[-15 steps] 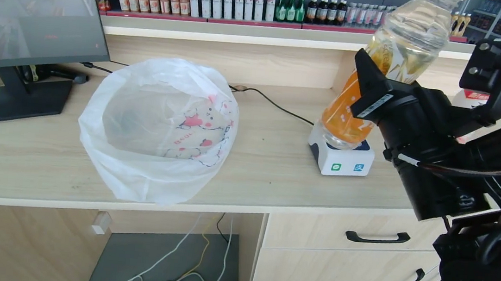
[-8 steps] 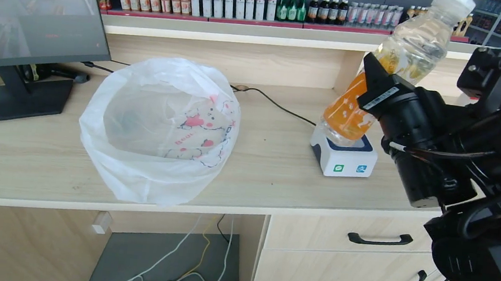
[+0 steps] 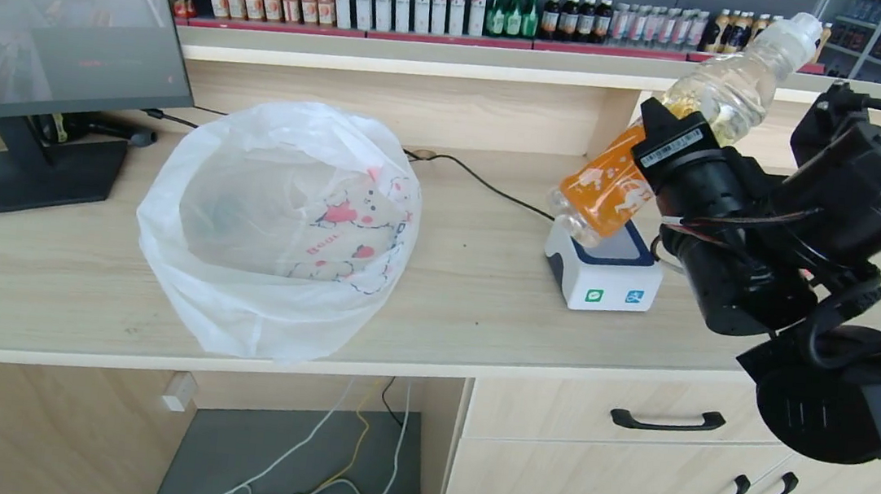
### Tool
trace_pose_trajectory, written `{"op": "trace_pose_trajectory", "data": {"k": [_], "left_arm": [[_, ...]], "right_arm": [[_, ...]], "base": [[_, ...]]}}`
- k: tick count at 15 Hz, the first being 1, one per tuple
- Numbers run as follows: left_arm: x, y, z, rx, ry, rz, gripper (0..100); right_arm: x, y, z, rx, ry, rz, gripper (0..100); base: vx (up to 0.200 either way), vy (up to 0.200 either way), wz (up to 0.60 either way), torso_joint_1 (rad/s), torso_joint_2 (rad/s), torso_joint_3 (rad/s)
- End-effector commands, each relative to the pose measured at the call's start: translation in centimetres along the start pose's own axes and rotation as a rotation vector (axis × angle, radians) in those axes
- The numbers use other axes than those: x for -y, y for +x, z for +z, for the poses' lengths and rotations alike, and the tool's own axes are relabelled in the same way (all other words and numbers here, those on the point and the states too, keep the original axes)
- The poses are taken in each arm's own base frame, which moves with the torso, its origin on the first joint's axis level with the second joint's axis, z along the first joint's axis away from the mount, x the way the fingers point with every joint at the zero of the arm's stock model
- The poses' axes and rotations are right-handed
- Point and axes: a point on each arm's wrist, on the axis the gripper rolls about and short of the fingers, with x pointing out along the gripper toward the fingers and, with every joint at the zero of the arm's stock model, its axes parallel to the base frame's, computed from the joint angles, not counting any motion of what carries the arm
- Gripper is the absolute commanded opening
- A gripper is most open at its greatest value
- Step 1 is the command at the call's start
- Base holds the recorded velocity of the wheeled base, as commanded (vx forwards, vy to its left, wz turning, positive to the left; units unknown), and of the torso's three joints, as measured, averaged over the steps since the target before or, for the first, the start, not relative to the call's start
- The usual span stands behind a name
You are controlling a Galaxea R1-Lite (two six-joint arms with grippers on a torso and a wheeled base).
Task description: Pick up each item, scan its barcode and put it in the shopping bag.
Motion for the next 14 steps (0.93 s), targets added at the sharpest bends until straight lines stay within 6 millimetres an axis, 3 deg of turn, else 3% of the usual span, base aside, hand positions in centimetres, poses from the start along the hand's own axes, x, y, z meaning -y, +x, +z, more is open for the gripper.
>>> {"op": "trace_pose_trajectory", "data": {"k": [1,9,14], "left_arm": [[0.0,0.0,0.0,0.000,0.000,0.000,100],[0.0,0.0,0.0,0.000,0.000,0.000,100],[0.0,0.0,0.0,0.000,0.001,0.000,100]], "right_arm": [[0.0,0.0,0.0,-0.009,0.039,-0.006,0],[0.5,0.7,0.2,-0.056,0.354,-0.076,0],[3.6,2.2,0.6,-0.010,0.415,-0.158,0]], "base": [[0.000,0.000,0.00,0.000,0.00,0.000],[0.000,0.000,0.00,0.000,0.00,0.000],[0.000,0.000,0.00,0.000,0.00,0.000]]}}
